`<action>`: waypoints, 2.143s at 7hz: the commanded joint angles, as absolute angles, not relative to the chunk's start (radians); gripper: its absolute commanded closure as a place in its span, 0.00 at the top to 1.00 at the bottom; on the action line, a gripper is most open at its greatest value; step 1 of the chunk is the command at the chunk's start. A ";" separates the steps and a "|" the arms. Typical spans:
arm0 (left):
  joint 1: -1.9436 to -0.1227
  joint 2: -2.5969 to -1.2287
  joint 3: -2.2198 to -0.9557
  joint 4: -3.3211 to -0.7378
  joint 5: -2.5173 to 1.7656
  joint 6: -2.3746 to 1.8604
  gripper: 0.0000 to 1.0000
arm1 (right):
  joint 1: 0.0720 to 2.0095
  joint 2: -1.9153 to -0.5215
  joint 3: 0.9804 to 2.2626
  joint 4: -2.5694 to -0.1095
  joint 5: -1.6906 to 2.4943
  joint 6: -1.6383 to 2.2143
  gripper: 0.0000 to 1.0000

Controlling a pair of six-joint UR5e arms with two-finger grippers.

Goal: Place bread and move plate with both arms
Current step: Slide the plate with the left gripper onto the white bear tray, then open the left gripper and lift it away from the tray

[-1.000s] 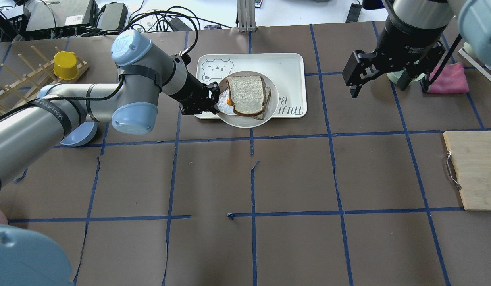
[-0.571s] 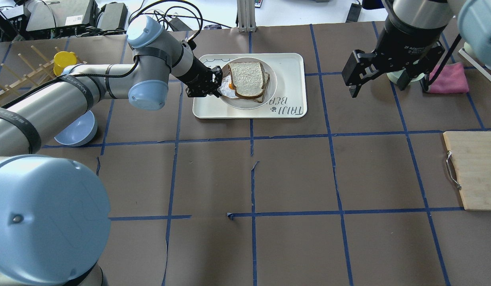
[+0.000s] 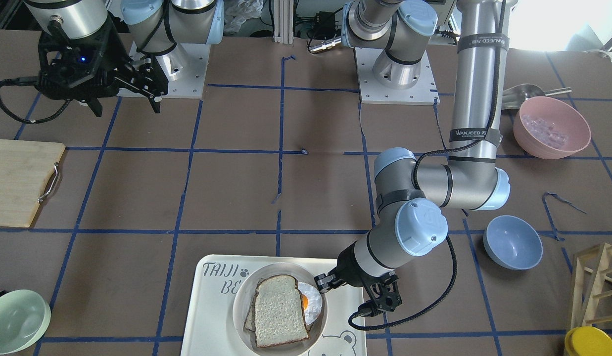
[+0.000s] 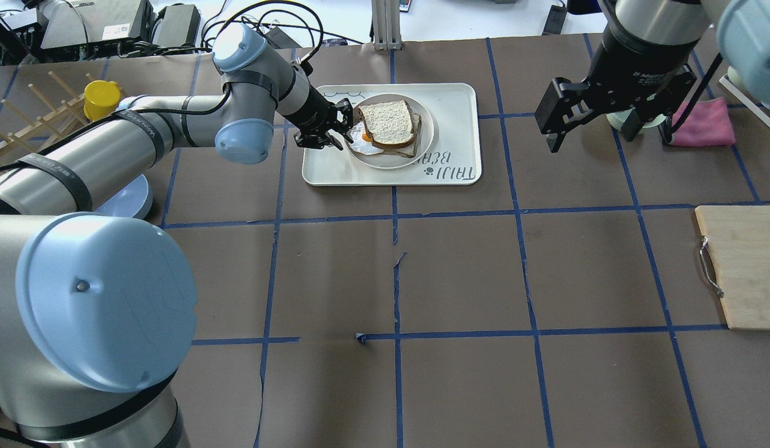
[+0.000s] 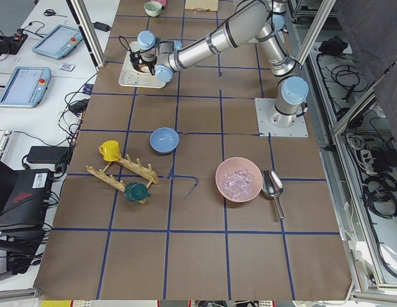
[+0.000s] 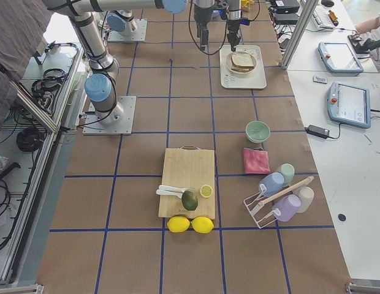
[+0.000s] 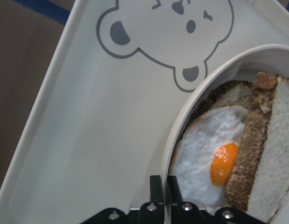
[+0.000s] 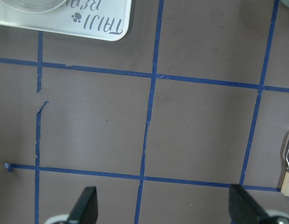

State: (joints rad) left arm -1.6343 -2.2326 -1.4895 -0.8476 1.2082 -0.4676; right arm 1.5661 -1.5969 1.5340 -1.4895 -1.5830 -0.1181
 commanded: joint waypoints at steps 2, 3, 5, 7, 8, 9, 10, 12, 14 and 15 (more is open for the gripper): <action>-1.709 -2.096 -1.492 -1.047 1.373 -0.457 0.97 | 1.565 -1.597 1.534 -1.489 -1.585 -0.118 1.00; -1.715 -2.001 -1.496 -1.192 1.381 -0.448 0.98 | 1.565 -1.597 1.534 -1.489 -1.582 -0.118 1.00; -1.726 -1.790 -1.502 -1.473 1.399 -0.392 1.00 | 1.565 -1.597 1.534 -1.489 -1.586 -0.118 1.00; -1.726 -1.625 -1.514 -1.612 1.494 -0.313 1.00 | 1.566 -1.597 1.534 -1.489 -1.585 -0.118 1.00; -1.726 -1.580 -1.520 -1.611 1.555 -0.261 1.00 | 1.566 -1.597 1.532 -1.491 -1.572 -0.118 1.00; -1.715 -1.568 -1.520 -1.614 1.616 -0.176 1.00 | 1.566 -1.597 1.526 -1.499 -1.574 -0.115 1.00; -1.707 -1.568 -1.516 -1.618 1.614 -0.138 1.00 | 1.572 -1.595 1.528 -1.576 -1.572 -0.118 1.00; -1.683 -1.577 -1.500 -1.614 1.602 -0.076 1.00 | 1.584 -1.588 1.522 -1.609 -1.569 -0.118 1.00; -1.660 -1.571 -1.502 -1.611 1.597 -0.066 1.00 | 1.612 -1.583 1.516 -1.629 -1.571 -0.107 1.00; -1.663 -1.566 -1.506 -1.615 1.574 -0.066 1.00 | 1.611 -1.563 1.500 -1.635 -1.571 -0.107 1.00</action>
